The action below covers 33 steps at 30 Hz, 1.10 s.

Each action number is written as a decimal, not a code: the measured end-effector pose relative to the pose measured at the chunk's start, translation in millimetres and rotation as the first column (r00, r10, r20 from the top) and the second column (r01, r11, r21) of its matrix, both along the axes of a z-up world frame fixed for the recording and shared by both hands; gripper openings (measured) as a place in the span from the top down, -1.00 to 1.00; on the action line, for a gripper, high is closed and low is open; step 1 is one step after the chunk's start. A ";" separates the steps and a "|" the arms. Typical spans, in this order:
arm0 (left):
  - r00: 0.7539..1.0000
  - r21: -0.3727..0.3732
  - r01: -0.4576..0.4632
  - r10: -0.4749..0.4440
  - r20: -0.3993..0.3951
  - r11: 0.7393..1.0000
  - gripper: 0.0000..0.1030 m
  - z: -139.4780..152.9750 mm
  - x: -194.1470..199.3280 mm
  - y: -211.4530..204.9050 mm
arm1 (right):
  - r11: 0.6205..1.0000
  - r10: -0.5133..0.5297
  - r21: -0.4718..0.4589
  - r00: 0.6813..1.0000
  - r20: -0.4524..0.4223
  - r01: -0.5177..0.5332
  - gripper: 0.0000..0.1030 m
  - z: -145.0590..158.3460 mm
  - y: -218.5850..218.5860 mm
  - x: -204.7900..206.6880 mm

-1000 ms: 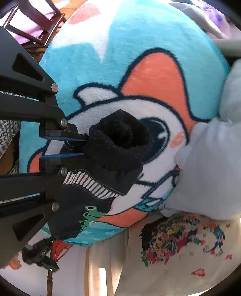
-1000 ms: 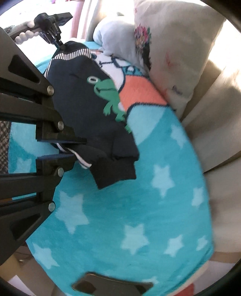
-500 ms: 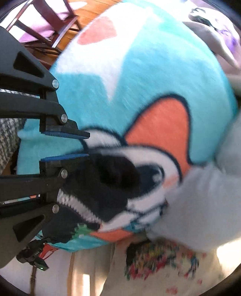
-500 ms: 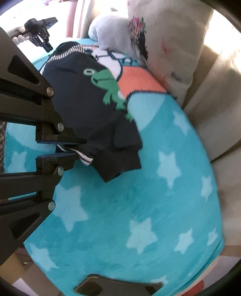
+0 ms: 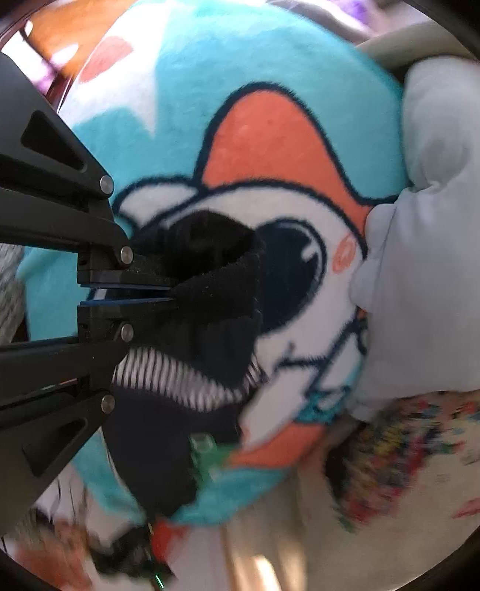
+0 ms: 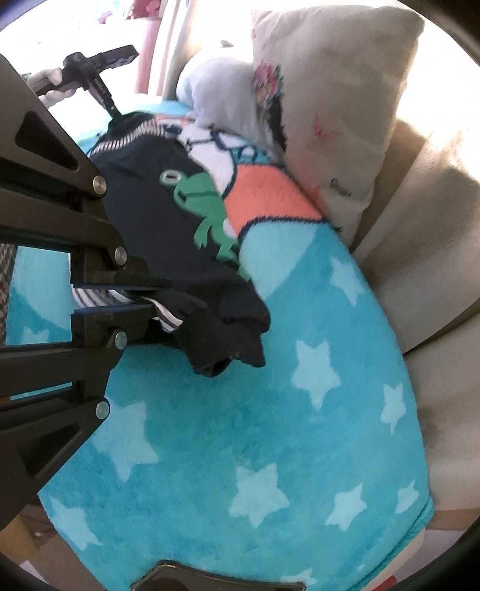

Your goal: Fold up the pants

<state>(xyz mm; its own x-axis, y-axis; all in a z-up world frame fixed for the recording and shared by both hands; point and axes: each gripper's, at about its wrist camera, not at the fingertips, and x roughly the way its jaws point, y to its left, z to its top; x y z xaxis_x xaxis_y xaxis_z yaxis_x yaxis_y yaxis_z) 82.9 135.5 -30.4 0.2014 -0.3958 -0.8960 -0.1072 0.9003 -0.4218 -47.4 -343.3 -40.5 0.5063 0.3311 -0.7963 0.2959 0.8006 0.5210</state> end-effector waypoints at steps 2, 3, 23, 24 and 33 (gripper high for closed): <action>0.999 -0.062 -0.036 0.036 0.001 0.997 0.94 9.4 12.7 10.6 | 0.999 -0.006 0.034 1.000 0.021 0.005 0.87 7.1 -3.7 6.3; 0.999 -0.077 -0.054 0.054 0.003 0.996 0.94 12.7 23.1 14.0 | 0.999 -0.009 0.042 0.999 0.035 0.007 0.88 12.9 -6.1 13.7; 0.954 -0.194 -0.262 0.284 0.097 0.945 0.02 19.4 87.6 55.4 | 0.985 -0.154 -0.069 0.986 0.062 0.158 -0.22 9.7 -13.4 140.1; 0.951 -0.173 -0.267 0.288 0.109 0.948 -0.11 20.3 79.2 58.1 | 0.986 -0.145 -0.073 0.988 0.057 0.149 -0.21 9.1 -12.7 130.5; 0.965 -0.049 -0.255 0.257 0.044 0.966 -0.20 -36.9 -9.0 56.0 | 0.996 -0.024 -0.085 0.996 -0.081 0.017 -0.31 -27.6 5.3 27.9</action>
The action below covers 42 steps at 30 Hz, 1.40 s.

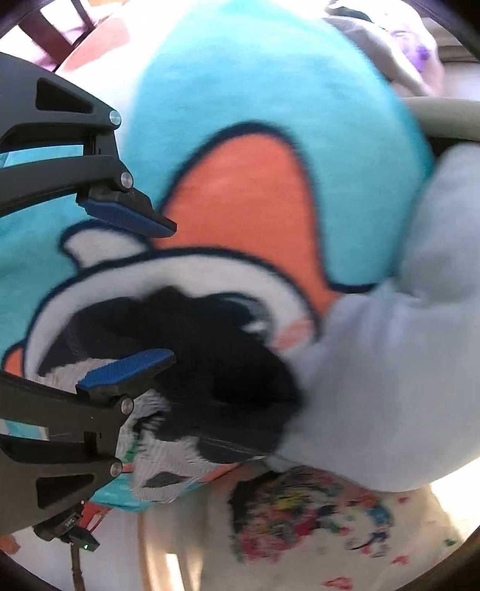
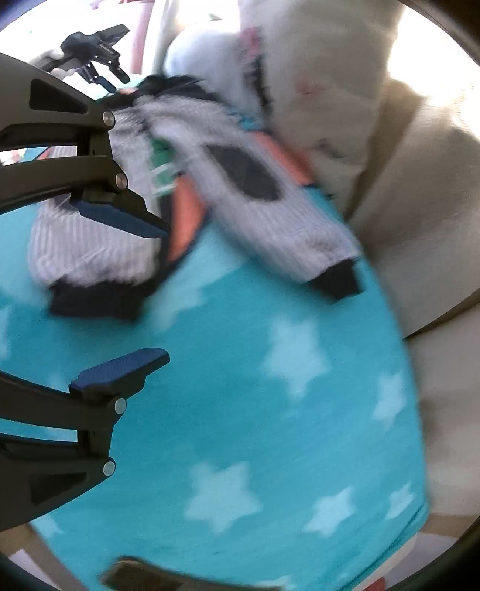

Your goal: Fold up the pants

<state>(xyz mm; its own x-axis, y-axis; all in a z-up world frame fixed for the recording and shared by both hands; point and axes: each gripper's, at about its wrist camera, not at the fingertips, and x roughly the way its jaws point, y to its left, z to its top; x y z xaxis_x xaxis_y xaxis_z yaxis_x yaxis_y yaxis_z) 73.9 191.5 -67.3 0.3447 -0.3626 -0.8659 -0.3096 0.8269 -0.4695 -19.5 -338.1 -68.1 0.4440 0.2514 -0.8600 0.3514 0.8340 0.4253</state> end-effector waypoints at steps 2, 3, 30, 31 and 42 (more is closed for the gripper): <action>1.000 -0.002 0.015 -0.015 0.020 1.000 -0.21 -3.3 -10.5 -9.0 | 1.000 0.010 0.026 1.000 -0.030 -0.010 -0.34 -7.5 3.8 -7.8; 0.999 0.008 0.029 -0.029 0.031 1.000 -0.28 -3.9 -12.0 -13.7 | 1.000 0.020 0.018 0.999 -0.043 -0.019 -0.35 -9.4 7.7 -8.8; 0.997 0.106 0.050 -0.055 0.049 0.993 0.90 33.5 -52.0 -50.2 | 0.979 0.190 -0.069 0.982 -0.023 -0.191 0.66 -19.3 65.0 -24.4; 0.997 0.094 0.046 -0.051 0.052 0.994 0.90 33.8 -53.0 -50.7 | 0.980 0.187 -0.064 0.982 -0.014 -0.187 0.66 -18.2 62.3 -27.7; 0.998 0.058 0.037 -0.034 -0.051 0.998 0.85 -10.5 -48.7 -53.7 | 0.989 0.130 -0.075 0.990 0.050 -0.126 0.66 -28.4 49.4 -30.2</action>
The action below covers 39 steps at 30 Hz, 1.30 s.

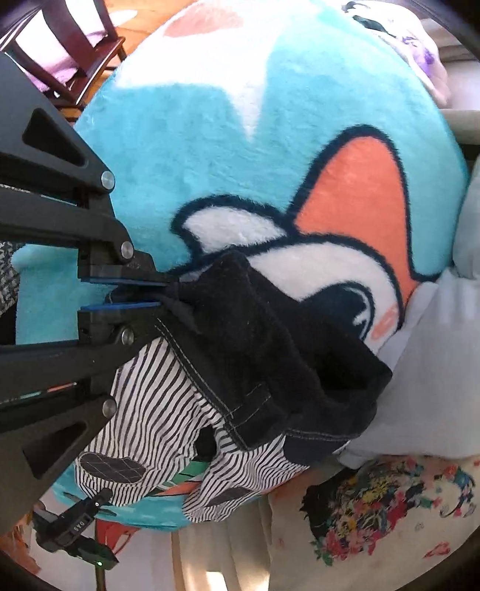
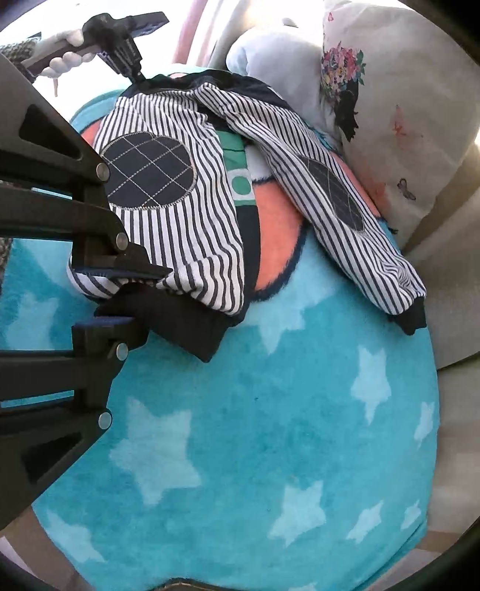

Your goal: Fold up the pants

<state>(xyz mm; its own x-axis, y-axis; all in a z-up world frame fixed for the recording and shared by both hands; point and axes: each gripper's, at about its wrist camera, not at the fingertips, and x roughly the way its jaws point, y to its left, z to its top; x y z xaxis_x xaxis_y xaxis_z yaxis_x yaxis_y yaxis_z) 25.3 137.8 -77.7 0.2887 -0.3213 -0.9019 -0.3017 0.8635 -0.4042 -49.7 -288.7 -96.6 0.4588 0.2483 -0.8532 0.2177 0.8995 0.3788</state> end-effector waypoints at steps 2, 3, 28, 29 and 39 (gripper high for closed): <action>1.000 -0.030 -0.007 0.007 0.001 1.000 0.80 -0.1 0.0 6.3 | 1.000 0.004 -0.024 1.000 0.010 -0.004 0.66 0.2 1.6 1.1; 1.000 -0.041 -0.009 0.010 0.002 0.999 0.75 0.8 -2.4 10.2 | 0.999 0.007 -0.039 1.000 0.015 -0.006 0.66 2.2 1.2 -2.9; 0.951 0.128 0.252 -0.270 0.152 0.959 0.32 82.2 73.7 0.6 | 0.983 -0.125 -0.124 0.990 0.069 0.133 0.08 66.1 -58.9 -1.6; 0.940 0.154 0.280 -0.303 0.158 0.948 0.30 83.2 84.9 -9.0 | 0.985 -0.088 -0.140 0.992 0.087 0.100 0.01 71.8 -54.0 12.1; 0.815 0.258 0.502 -0.551 0.178 0.825 0.19 69.1 169.0 -77.6 | 0.947 0.122 -0.309 0.986 0.111 -0.082 -0.22 78.4 -4.4 164.3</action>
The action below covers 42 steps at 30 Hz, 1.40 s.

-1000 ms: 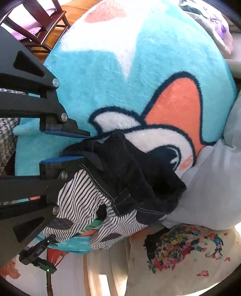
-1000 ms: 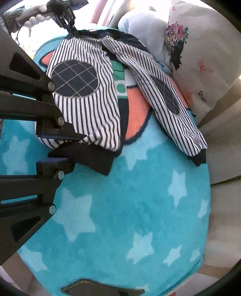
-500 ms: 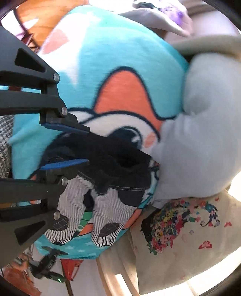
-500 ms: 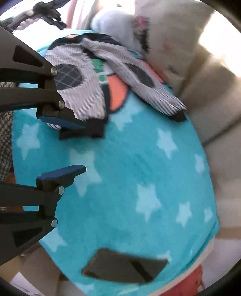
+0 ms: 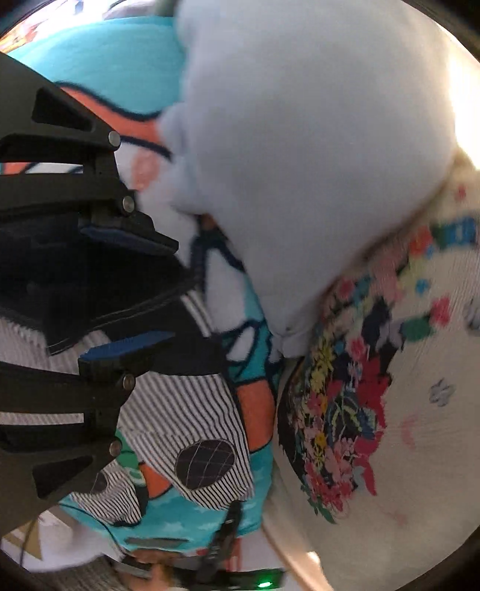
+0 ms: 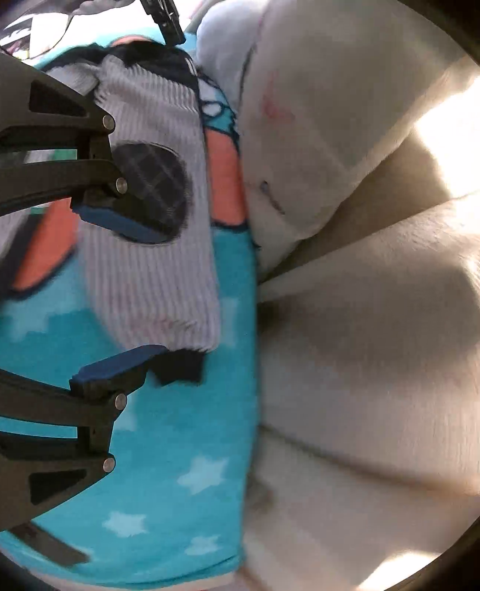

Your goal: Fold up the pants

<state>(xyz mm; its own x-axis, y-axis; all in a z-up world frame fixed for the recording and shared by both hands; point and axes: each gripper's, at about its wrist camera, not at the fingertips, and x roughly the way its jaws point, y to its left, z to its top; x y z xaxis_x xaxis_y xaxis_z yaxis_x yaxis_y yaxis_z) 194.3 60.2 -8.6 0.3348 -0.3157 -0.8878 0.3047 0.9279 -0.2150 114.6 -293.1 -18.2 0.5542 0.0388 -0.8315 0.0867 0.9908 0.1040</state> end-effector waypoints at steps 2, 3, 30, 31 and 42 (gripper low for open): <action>0.999 0.010 0.042 -0.042 -0.003 0.999 0.17 -5.0 8.3 -6.4 | 0.999 0.033 -0.021 0.999 -0.014 -0.034 -0.22 -4.2 7.6 15.6; 0.998 0.010 0.065 -0.065 -0.006 0.998 0.16 -7.8 12.2 -9.2 | 0.998 0.054 -0.028 0.998 -0.022 -0.054 -0.22 -6.5 10.3 23.3; 0.954 0.124 0.298 -0.292 -0.061 0.947 0.84 -43.3 8.8 -73.2 | 0.920 0.386 -0.010 0.908 -0.164 -0.393 0.82 -39.7 62.5 67.7; 0.958 0.123 0.285 -0.281 -0.050 0.951 0.84 -39.6 5.6 -73.3 | 0.924 0.377 -0.008 0.912 -0.161 -0.383 0.82 -36.7 63.2 66.1; 0.974 0.083 0.189 -0.197 0.110 0.978 0.84 22.1 -52.9 -54.5 | 0.942 0.333 -0.034 0.943 -0.024 -0.333 0.84 15.7 52.7 -12.5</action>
